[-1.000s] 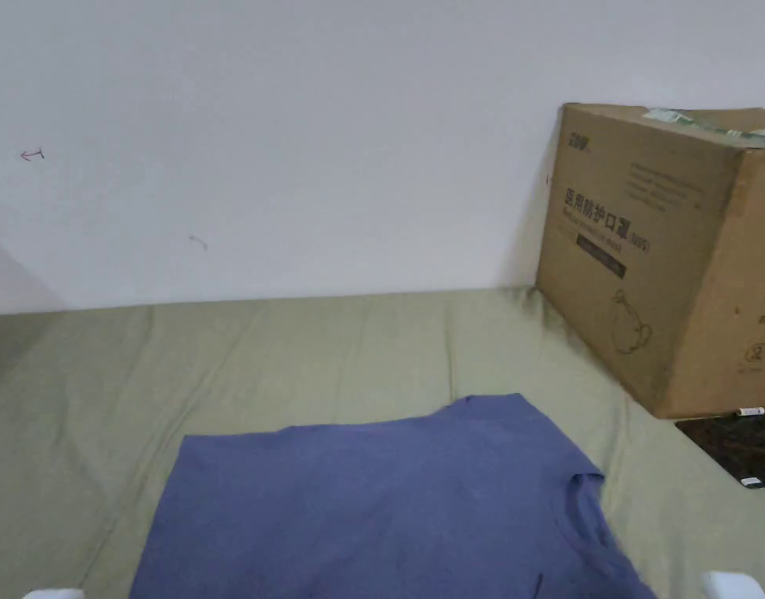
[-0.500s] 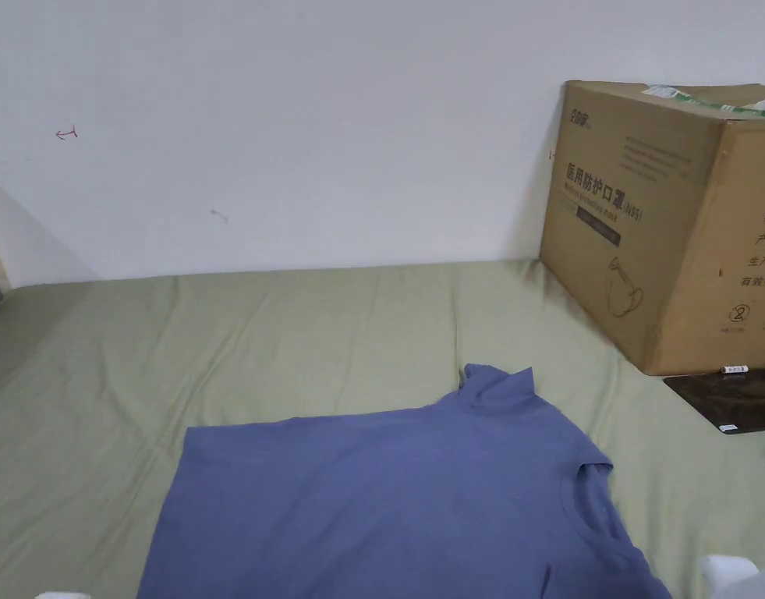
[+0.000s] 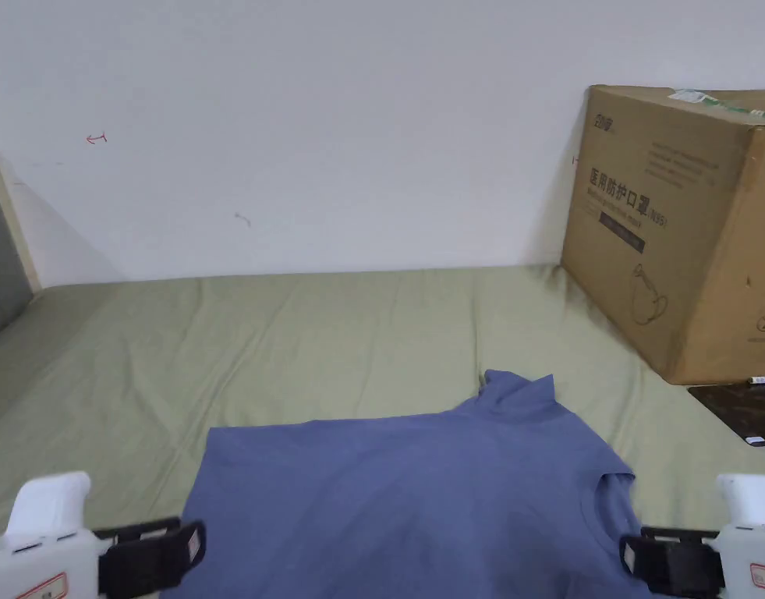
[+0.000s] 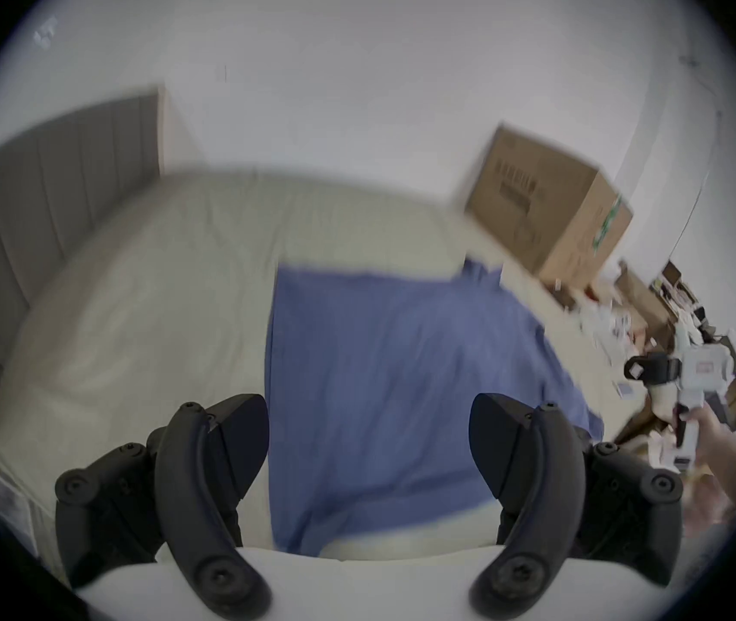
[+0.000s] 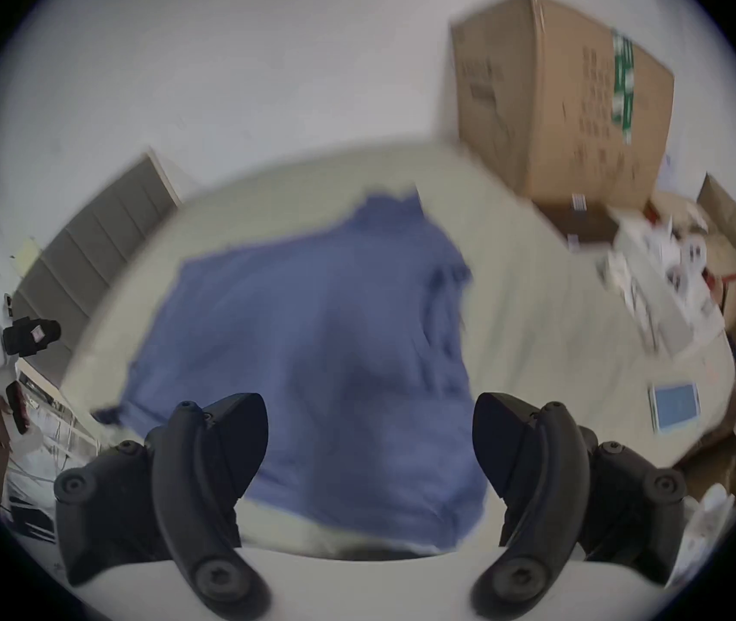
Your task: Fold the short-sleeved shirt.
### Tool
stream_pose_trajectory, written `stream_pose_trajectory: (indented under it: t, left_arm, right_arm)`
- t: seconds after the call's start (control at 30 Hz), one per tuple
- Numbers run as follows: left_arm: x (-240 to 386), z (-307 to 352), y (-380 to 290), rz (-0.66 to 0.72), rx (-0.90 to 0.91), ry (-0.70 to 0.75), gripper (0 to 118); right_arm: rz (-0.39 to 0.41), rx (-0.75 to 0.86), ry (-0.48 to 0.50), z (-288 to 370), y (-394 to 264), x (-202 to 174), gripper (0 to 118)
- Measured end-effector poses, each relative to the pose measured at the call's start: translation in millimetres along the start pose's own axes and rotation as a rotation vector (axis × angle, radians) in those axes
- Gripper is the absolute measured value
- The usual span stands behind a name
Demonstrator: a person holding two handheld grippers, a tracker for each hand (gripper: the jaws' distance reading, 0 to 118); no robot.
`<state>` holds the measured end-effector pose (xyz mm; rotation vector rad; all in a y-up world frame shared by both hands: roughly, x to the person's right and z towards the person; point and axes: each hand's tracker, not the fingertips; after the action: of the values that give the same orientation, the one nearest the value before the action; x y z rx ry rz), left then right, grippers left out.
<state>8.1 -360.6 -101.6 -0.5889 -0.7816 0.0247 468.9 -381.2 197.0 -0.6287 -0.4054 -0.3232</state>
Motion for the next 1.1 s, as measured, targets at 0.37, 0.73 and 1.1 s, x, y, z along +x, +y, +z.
stream_pose_trajectory:
  t: [0.37, 0.73, 1.1]
  left_arm:
    - [97, 13, 22, -0.126, 0.512, 0.104, 0]
    - [60, -39, 65, -0.053, 0.120, 0.115, 0]
    - [-32, -79, -35, 0.044, -0.580, 0.159, 82]
  right_arm:
    - [0.004, 0.694, -0.001, 20, 22, -90, 0]
    - [0.022, 0.584, -0.029, -3, 60, -81, 0]
    - [0.147, 0.363, 0.027, -6, 5, -80, 0]
